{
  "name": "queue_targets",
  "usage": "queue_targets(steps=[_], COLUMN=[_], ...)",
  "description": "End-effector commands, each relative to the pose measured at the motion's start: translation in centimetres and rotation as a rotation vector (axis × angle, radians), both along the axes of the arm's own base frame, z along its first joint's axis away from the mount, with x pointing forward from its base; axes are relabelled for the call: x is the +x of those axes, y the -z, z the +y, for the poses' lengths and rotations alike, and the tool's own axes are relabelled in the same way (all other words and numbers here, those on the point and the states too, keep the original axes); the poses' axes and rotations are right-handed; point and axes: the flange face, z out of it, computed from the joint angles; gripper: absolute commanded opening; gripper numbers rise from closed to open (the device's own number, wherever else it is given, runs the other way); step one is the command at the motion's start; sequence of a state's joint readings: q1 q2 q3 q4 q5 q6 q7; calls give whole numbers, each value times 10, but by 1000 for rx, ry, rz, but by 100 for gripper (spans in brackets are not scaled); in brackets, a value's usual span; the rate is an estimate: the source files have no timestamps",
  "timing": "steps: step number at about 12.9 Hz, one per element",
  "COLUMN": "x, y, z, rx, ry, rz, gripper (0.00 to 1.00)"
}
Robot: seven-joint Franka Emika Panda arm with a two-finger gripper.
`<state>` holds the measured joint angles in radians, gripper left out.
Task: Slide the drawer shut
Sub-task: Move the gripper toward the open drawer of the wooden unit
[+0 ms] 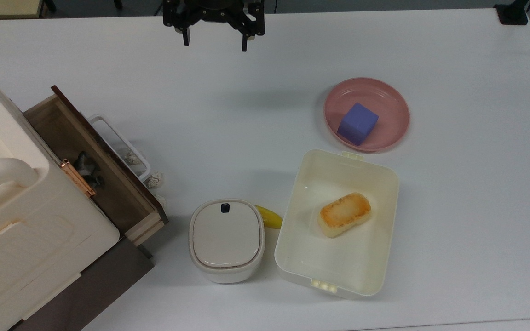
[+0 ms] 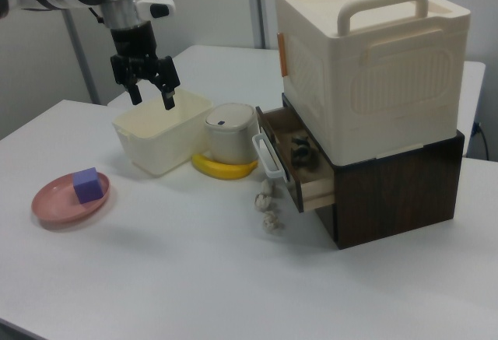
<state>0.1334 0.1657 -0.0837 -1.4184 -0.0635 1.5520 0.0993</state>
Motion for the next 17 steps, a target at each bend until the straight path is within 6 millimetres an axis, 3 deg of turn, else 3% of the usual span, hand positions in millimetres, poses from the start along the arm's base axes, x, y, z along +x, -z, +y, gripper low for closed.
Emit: queue_targets(steps=[1,7,8,9,10,13,15,17], x=[-9,-9,-9,-9,-9,-3,12,21], y=[3,5,6,6,6,16,39,53], z=[-1,1,2,3,2,-15,-46,-72], rx=[3,31,39,46,63,108,120,127], ry=[32,39,39,41,68,236,463,620], rz=[41,44,49,51,51,58,6,-58], gripper=[100,100,95,87,62,27,13,6])
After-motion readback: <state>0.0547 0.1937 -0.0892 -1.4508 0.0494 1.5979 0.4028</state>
